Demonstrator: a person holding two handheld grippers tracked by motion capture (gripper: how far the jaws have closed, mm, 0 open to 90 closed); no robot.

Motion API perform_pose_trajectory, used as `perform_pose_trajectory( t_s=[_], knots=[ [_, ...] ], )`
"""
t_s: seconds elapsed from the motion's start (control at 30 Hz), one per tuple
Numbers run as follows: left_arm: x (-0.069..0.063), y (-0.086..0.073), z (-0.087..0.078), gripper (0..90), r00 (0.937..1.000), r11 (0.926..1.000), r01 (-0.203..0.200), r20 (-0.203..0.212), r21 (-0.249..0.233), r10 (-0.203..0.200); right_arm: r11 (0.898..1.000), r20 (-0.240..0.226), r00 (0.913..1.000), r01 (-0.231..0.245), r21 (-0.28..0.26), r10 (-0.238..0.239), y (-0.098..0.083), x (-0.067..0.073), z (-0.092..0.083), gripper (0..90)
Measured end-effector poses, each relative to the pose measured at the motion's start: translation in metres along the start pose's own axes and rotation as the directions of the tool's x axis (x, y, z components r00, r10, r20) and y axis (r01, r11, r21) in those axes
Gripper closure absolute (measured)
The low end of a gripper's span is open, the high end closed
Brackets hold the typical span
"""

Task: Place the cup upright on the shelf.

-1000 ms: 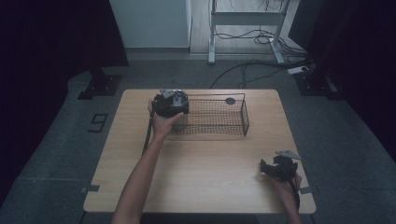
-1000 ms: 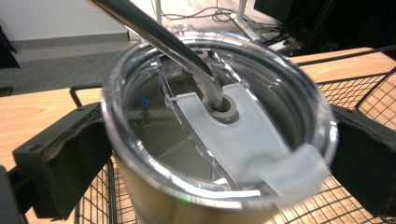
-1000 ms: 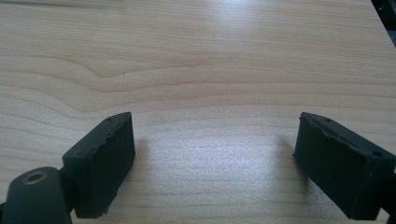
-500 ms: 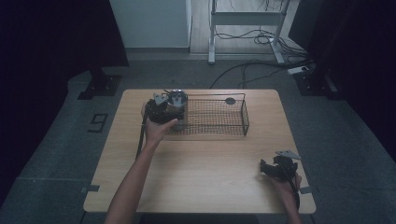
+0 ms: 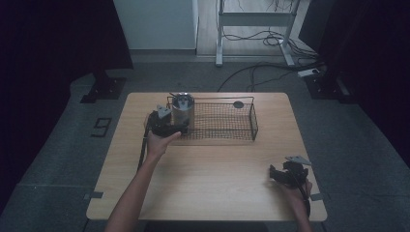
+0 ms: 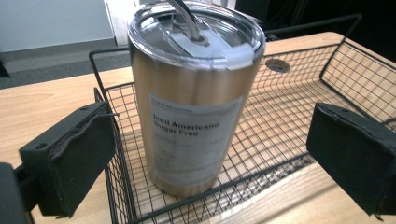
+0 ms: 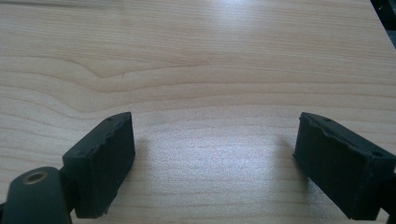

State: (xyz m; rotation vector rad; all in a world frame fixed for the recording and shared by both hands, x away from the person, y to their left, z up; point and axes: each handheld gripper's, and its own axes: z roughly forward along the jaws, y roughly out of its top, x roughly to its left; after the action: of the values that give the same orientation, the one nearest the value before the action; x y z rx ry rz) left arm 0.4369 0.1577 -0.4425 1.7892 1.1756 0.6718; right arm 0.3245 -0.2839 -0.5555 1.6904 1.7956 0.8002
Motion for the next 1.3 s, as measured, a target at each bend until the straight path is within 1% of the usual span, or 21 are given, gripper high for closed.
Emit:
perform_pose_trajectory(
  t_s=[0.17, 0.3, 0.53, 1.03, 1.17, 1.3],
  knots=[
    [0.0, -0.009, -0.005, 2.5, 1.0, 0.9999, 0.001, 0.005, 0.013, -0.001, 1.0, 0.001, 1.0, 0.001, 0.001, -0.001, 0.0, 0.0, 0.0, 12.1],
    [0.002, -0.018, -0.007, 4.2, 1.0, 1.0, 0.001, -0.009, 0.008, -0.001, 1.0, 0.002, 1.0, -0.002, 0.001, 0.002, 0.0, 0.0, 0.0, 12.2],
    [0.006, -0.031, -0.014, 4.3, 0.9997, 0.9992, 0.003, 0.023, 0.039, -0.004, 1.0, 0.008, 0.9999, -0.007, 0.0, 0.007, 0.0, 0.001, 0.0, 12.1],
    [0.006, -0.038, -0.034, 5.5, 0.9986, 0.9995, -0.023, 0.047, 0.021, 0.022, 1.0, 0.009, 0.9999, -0.009, 0.0, 0.009, 0.0, 0.001, 0.0, 12.1],
    [0.006, -0.041, -0.038, 5.5, 0.9986, 0.9994, -0.025, 0.048, 0.025, 0.024, 1.0, 0.009, 0.9999, -0.008, 0.0, 0.008, 0.001, 0.001, 0.0, 12.1],
    [0.004, -0.044, -0.042, 5.8, 0.9979, 0.9992, -0.03, 0.058, 0.026, 0.028, 1.0, 0.009, 0.9999, -0.009, 0.0, 0.009, 0.001, 0.001, 0.0, 12.1]
  ],
)
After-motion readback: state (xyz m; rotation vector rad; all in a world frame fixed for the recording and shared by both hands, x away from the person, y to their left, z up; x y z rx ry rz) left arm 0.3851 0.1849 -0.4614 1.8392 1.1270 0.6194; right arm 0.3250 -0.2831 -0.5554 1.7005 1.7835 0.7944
